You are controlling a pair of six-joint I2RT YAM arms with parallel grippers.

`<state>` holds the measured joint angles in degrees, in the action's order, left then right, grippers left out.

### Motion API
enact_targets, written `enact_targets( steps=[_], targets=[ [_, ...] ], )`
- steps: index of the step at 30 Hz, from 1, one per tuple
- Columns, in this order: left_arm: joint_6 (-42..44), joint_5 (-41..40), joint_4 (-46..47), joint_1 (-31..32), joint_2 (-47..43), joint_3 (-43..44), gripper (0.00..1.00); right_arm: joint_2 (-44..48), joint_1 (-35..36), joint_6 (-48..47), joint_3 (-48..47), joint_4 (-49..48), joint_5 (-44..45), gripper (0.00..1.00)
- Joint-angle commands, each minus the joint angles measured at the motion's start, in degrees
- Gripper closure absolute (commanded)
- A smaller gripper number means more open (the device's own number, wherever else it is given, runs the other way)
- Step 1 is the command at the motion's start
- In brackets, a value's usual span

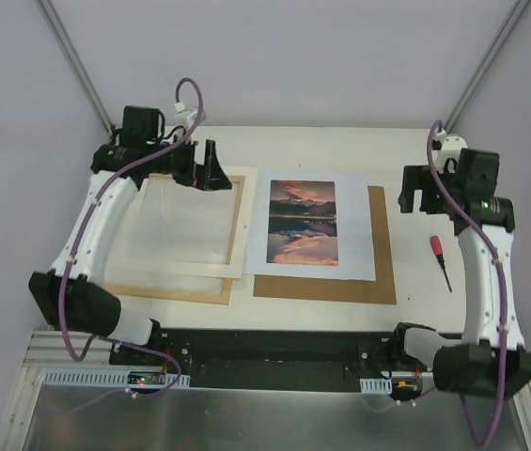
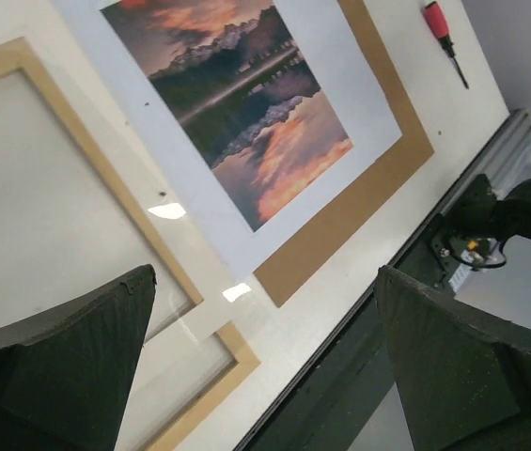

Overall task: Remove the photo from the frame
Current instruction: Reset both arms

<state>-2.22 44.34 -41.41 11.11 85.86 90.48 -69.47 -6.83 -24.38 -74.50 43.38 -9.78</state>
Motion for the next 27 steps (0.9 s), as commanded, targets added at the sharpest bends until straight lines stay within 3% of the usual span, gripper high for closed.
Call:
enact_targets(
  steps=[1, 6, 10, 19, 27],
  targets=[
    [7.31, -5.30, -3.06, -2.85, -12.19, -7.14, 0.01, 12.14, 0.15, -5.05, 6.37, -3.47, 3.10, 0.04],
    [13.28, -11.11, -2.98, -5.92, -20.55, -14.61, 0.01, 24.19, 0.15, -9.01, 9.63, -1.99, -1.80, 0.04],
    [17.33, -8.75, -1.40, -13.63, -24.60, -20.41, 0.01, 30.69, 0.15, -9.37, 11.56, 0.66, -4.02, 0.04],
    [19.53, 3.11, 5.28, -32.46, -28.73, -28.42, 0.01, 50.65, 0.15, -8.31, 26.76, -7.69, 3.89, 0.04],
    [13.03, 0.85, 16.53, -34.23, -36.90, -38.70, 0.01, 61.29, 0.15, -3.57, 38.28, -16.47, 13.81, 0.04]
  ],
)
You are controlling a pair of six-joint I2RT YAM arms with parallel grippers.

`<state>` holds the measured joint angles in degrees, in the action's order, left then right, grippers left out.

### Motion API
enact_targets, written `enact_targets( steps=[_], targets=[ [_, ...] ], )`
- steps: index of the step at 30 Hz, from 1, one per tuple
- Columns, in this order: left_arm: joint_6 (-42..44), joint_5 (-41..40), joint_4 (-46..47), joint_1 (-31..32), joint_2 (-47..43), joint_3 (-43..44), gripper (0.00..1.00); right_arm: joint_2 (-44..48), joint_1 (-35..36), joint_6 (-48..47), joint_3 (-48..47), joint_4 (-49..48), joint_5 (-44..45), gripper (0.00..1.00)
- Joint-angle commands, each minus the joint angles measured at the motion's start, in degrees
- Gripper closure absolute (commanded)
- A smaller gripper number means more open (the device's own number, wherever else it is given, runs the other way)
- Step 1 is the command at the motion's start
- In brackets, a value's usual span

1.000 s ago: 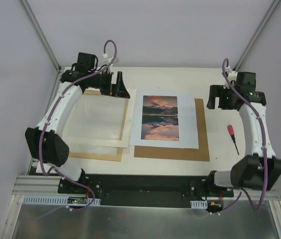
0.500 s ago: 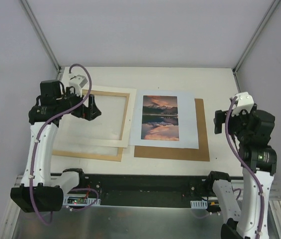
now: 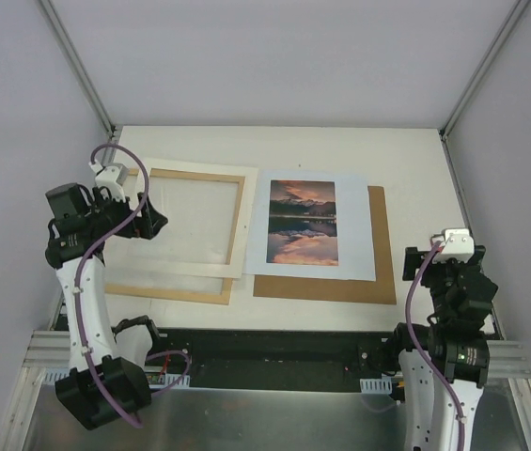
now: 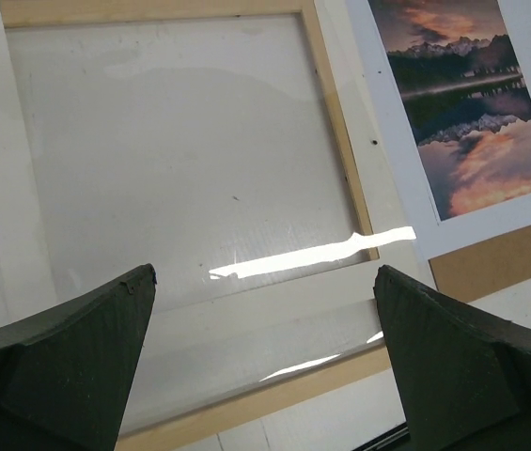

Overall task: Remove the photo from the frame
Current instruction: Reset both arms

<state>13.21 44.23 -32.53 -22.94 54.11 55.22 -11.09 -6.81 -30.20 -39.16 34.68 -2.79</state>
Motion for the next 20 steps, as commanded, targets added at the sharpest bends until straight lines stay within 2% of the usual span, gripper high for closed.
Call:
enact_targets(
  steps=[1, 8, 20],
  targets=[
    [-2.75, -0.18, 8.79, -0.18, -6.20, -4.15, 0.01, 2.92, 0.13, 2.25, 2.77, -7.96, 8.22, 0.04],
    [-2.67, 1.21, 10.38, -0.18, -9.72, -7.05, 0.01, 0.64, 0.22, 3.04, 2.77, -8.48, 11.48, 0.04],
    [-2.67, 1.91, 11.09, -0.18, -9.63, -7.85, 0.01, -0.42, 0.22, 3.65, 2.24, -9.54, 13.42, 0.04]
  ],
)
